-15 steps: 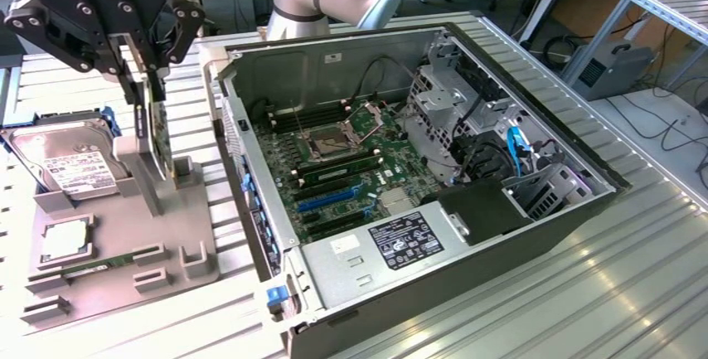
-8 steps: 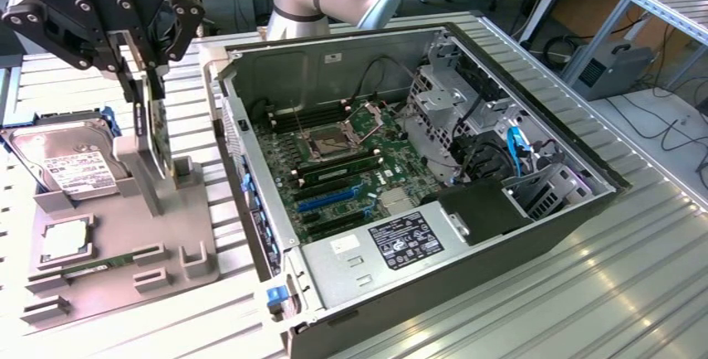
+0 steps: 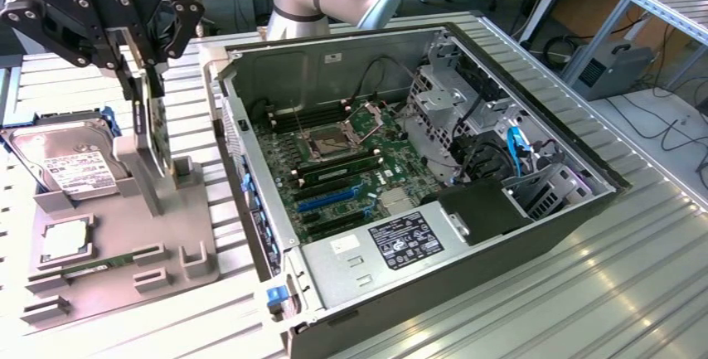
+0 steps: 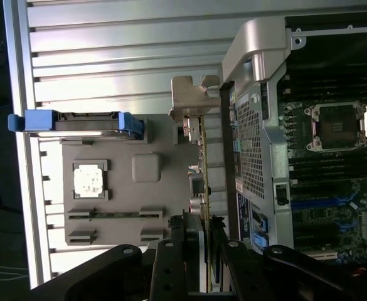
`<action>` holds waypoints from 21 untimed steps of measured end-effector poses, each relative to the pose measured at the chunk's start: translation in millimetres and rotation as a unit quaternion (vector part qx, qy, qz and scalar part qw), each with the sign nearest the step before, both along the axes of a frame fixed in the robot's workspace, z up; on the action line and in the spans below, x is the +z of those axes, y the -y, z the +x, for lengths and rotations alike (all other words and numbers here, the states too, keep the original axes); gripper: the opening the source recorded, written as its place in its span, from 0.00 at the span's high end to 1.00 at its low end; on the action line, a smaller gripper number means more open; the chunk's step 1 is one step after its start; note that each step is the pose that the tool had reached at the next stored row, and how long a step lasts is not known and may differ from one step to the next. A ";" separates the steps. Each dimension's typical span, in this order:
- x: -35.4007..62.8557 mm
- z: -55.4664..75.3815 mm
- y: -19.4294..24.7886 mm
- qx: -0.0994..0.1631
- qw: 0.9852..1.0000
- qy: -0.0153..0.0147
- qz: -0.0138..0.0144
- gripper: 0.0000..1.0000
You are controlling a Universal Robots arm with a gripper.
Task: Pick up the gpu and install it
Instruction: 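Pick up the gpu and move the gpu toward the slot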
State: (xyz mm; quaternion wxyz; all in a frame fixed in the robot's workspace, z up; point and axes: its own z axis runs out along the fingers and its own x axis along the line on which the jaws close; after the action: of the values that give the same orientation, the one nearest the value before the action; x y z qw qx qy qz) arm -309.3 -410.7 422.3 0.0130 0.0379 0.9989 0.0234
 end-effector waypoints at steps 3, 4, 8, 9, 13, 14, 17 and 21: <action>0.9 0.0 0.0 0.000 1.000 0.000 0.000 0.73; 1.2 0.0 0.0 0.000 1.000 0.000 0.000 0.73; 2.5 0.0 0.0 0.000 1.000 0.000 0.000 0.73; 3.7 0.0 0.0 0.000 1.000 0.000 0.000 0.73; 6.1 0.0 0.0 0.000 1.000 0.000 0.000 0.73; 6.8 0.0 0.0 0.000 1.000 0.000 0.000 0.73; 9.1 0.0 0.0 0.000 1.000 0.000 0.000 0.73; 12.4 0.0 0.0 0.000 1.000 0.000 0.001 0.73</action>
State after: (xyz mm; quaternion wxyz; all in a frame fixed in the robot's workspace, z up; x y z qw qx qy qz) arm -309.3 -410.7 434.7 0.0130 0.0380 0.9989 0.0239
